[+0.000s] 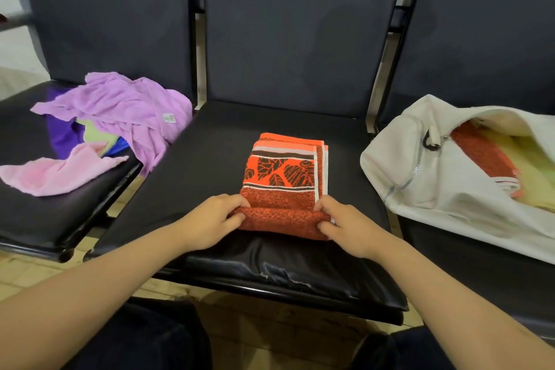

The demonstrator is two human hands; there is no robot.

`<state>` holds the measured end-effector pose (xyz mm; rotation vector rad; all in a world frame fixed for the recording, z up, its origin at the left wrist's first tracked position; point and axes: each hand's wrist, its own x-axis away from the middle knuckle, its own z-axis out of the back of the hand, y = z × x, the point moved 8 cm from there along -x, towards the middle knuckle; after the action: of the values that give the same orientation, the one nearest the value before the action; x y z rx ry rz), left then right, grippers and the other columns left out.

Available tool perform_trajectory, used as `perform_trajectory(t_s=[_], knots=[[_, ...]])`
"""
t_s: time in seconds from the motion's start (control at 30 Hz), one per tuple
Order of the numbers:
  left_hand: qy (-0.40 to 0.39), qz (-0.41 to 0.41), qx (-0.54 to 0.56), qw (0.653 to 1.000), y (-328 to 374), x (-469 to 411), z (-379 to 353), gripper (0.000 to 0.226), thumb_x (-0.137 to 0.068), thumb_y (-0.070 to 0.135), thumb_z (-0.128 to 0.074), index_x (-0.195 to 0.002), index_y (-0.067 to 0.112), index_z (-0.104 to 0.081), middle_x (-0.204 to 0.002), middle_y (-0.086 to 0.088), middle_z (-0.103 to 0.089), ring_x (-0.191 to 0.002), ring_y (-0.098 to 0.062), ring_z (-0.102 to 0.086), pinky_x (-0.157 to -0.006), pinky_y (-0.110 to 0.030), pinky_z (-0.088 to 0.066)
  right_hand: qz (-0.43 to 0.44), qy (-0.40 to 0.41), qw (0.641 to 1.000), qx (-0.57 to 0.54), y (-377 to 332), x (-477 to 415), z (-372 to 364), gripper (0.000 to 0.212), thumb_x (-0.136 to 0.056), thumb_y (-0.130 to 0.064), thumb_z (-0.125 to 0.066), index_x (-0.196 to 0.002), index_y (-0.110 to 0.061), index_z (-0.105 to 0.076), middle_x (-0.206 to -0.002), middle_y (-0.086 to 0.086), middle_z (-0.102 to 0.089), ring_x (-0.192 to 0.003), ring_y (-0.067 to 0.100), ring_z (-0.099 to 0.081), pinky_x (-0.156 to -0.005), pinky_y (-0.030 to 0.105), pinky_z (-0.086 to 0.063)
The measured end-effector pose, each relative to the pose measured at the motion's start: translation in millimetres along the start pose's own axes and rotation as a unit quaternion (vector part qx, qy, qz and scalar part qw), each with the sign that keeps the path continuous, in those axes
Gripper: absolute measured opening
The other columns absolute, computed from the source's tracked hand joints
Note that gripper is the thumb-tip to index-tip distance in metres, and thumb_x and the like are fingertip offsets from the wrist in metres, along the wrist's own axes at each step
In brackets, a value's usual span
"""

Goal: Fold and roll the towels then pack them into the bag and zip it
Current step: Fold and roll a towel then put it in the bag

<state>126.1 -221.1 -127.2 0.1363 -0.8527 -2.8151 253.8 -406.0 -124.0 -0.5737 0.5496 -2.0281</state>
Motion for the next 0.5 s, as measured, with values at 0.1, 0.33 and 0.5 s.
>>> perform_trajectory(t_s=[0.1,0.33,0.5], knots=[[0.029,0.035,0.088,0.995,-0.3,-2.9,1.7,0.012,-0.095,0.011,-0.053,-0.095,0.024,-0.052,-0.086,-0.006,-0.065,-0.076,-0.008,-0.054,-0.074,-0.019,-0.04,-0.015,0.026,0.999,-0.035,0.8,-2.3,6.3,0.012,-0.096,-0.015,-0.048,-0.099,-0.027,-0.052,-0.094,0.004,-0.064,-0.086,0.02,-0.061,-0.072,0.021,-0.043],[0.065,0.058,0.066,0.994,-7.7,-9.3,-8.7,0.023,-0.087,0.014,-0.066,-0.082,0.027,-0.048,-0.089,-0.001,-0.057,-0.074,-0.012,-0.053,-0.073,-0.024,-0.042,-0.041,0.073,0.996,0.036,3.9,-4.4,4.3,0.018,-0.089,-0.023,-0.063,-0.1,-0.02,-0.05,-0.101,0.0,-0.05,-0.087,0.017,-0.055,-0.069,0.027,-0.042],[0.082,-0.077,-0.103,0.988,13.1,-11.8,4.9,0.029,-0.082,0.047,-0.059,-0.076,0.022,-0.071,-0.089,0.008,-0.057,-0.077,-0.012,-0.055,-0.072,-0.036,-0.05,0.088,0.114,0.973,0.18,-16.7,-2.5,9.7,0.014,-0.087,-0.028,-0.064,-0.101,-0.024,-0.067,-0.109,-0.008,-0.053,-0.102,0.014,-0.049,-0.088,0.031,-0.038]])
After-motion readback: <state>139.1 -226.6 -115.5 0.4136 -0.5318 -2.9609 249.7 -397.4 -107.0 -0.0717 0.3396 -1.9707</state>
